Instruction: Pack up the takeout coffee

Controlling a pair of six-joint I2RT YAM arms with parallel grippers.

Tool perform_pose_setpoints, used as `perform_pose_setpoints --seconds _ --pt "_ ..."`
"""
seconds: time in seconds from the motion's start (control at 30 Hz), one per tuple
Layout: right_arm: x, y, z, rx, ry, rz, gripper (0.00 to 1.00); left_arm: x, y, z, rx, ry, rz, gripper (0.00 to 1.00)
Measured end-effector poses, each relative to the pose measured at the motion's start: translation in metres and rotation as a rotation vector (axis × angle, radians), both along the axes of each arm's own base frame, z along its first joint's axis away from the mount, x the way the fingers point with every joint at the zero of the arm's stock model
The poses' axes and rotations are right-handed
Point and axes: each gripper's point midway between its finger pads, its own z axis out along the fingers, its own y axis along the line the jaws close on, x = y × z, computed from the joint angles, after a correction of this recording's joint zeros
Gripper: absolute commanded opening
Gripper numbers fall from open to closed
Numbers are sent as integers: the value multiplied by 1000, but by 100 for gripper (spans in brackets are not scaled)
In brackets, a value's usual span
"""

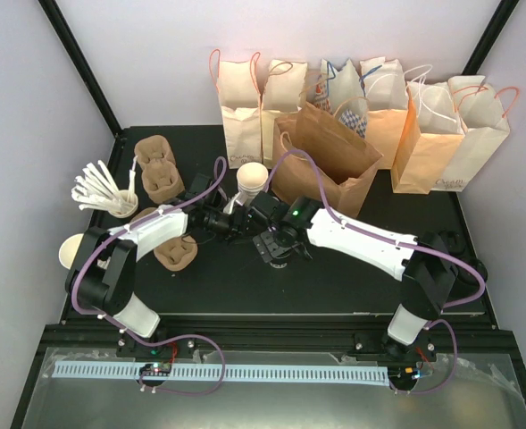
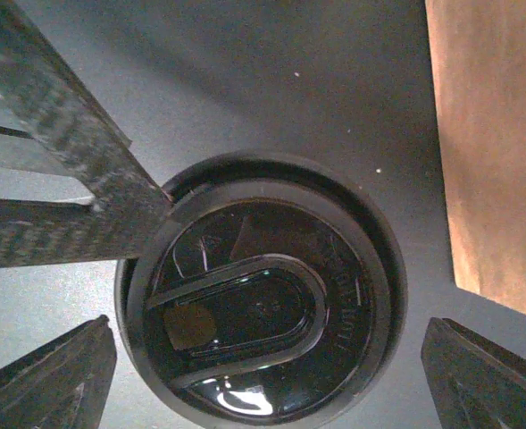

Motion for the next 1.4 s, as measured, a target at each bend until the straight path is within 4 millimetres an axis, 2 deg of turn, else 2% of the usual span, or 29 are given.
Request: perform_pose_setpoints --seconds 0.2,0.33,0.47,0.63,0.8,0.9,1.17,1.23,1.4 --pt "3 5 13 26 -13 -10 98 3 0 5 11 -12 -4 56" --pt "0 8 20 64 -2 -19 89 6 2 11 40 -40 -4 57" --pt "-10 7 33 180 24 -55 81 5 6 23 87 -100 -11 55" --pt "-31 -14 40 369 67 -152 72 -9 -1 38 179 -205 -59 63" --pt "-39 -33 32 546 94 -288 66 -22 -12 50 280 -335 -112 73" --pt "-42 -41 22 660 125 -372 63 -26 -17 56 337 -399 -139 76" --pt "-32 -68 -21 881 206 -585 60 -23 -46 63 488 -532 -238 85" --pt "-28 -72 -22 914 203 -611 59 -23 -51 59 514 -536 -264 87" --pt "-19 -72 -9 995 182 -614 59 -21 -53 40 591 -500 -303 89"
